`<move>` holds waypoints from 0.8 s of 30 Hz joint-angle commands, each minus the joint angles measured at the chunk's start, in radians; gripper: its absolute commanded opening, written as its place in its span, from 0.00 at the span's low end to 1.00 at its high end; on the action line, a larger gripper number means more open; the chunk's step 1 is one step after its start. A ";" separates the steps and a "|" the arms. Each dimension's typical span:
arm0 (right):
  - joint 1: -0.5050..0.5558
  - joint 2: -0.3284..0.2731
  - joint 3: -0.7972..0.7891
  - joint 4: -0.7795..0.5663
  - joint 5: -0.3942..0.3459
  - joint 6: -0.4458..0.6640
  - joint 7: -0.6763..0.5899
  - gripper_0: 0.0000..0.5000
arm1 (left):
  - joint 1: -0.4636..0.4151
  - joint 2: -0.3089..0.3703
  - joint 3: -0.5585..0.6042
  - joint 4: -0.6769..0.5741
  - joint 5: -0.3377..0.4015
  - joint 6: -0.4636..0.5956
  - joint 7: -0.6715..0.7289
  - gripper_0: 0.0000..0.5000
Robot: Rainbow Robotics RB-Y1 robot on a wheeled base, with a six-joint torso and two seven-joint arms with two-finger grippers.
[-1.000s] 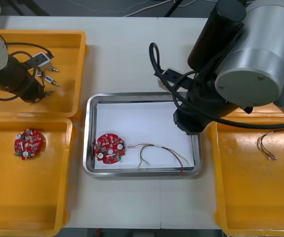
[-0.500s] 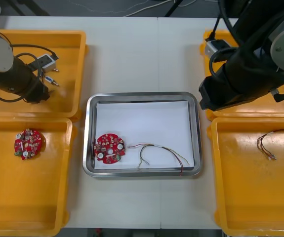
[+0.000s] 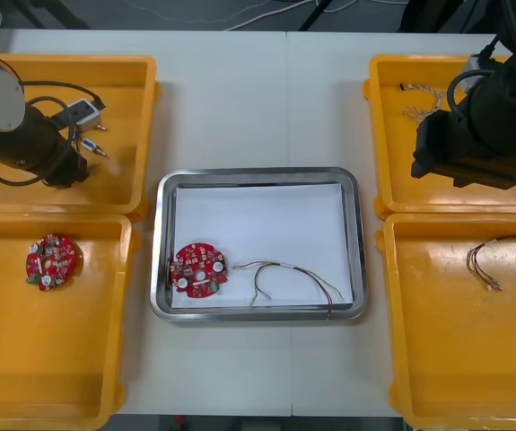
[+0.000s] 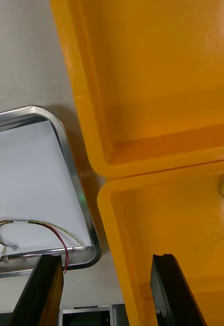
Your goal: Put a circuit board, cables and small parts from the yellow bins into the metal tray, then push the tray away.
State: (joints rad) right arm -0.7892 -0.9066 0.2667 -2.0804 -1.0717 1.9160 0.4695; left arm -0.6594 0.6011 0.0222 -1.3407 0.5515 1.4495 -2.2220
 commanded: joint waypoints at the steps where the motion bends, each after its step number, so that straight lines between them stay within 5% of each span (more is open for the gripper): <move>1: 0.007 -0.040 -0.083 0.066 -0.005 0.004 0.015 1.00 | -0.017 -0.017 0.012 -0.009 -0.010 -0.008 -0.027 0.94; 12: 0.007 -0.046 -0.141 0.267 0.114 0.004 0.189 1.00 | -0.017 -0.035 0.004 -0.006 -0.027 -0.009 -0.018 0.94; 24: 0.004 -0.046 -0.190 0.445 0.150 -0.057 0.382 1.00 | -0.017 -0.037 0.002 0.052 -0.022 -0.061 -0.022 0.94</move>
State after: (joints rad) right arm -0.7854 -0.9112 0.1220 -1.6639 -0.9304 1.8871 0.8194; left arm -0.6594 0.5790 0.0221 -1.2861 0.5317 1.4005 -2.2220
